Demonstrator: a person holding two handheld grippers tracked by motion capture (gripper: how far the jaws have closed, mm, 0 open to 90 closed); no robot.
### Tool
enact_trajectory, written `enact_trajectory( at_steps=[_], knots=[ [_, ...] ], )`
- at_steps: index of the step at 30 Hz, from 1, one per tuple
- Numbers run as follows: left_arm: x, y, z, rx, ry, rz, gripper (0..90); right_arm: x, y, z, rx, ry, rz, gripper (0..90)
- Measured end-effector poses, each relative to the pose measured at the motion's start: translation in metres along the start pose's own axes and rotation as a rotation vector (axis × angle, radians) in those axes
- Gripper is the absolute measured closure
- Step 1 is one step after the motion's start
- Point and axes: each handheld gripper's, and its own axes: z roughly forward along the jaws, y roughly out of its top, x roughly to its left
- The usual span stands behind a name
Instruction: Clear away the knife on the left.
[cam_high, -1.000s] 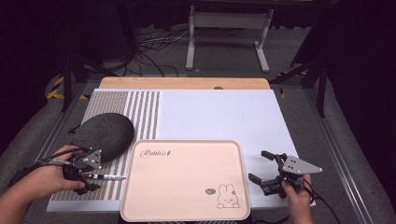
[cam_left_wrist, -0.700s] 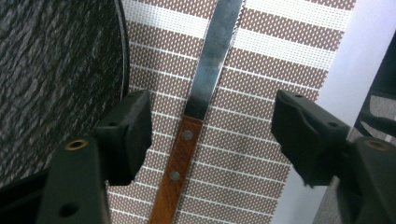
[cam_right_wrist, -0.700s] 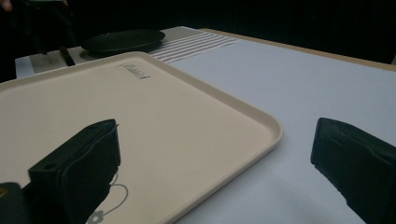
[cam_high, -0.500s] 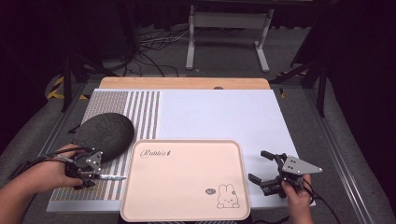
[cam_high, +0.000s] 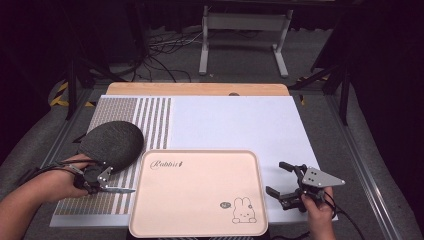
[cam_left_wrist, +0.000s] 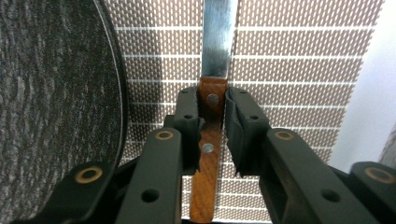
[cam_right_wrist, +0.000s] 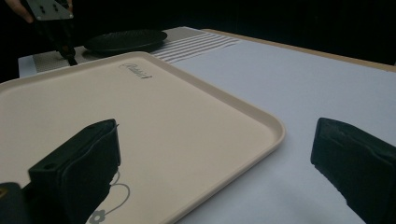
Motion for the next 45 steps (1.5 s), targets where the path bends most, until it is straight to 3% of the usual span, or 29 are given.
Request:
enact_trajectory(
  at_steps=[4,7,15,22,35,45],
  knots=[
    [0.001,0.000,0.001,0.006,-0.010,0.020,77.3,0.000,0.000,0.000,0.001,-0.001,-0.001,2.2],
    [0.001,-0.003,0.002,-0.018,-0.009,0.013,77.3,0.000,0.000,0.000,0.002,0.000,-0.001,2.2],
    [0.001,-0.004,0.001,-0.020,-0.005,0.011,77.5,0.000,0.000,0.000,0.001,0.000,-0.001,2.2],
    [0.001,-0.003,-0.001,-0.030,-0.030,0.006,77.7,0.000,0.000,0.000,-0.002,-0.005,0.000,2.2],
    [0.002,-0.009,-0.028,-0.033,-0.024,-0.030,77.8,0.000,0.000,-0.001,-0.007,-0.003,0.003,2.2],
    [0.001,-0.002,-0.046,-0.105,-0.036,-0.050,77.8,-0.001,0.000,0.000,-0.009,-0.003,0.006,2.2]
  ],
)
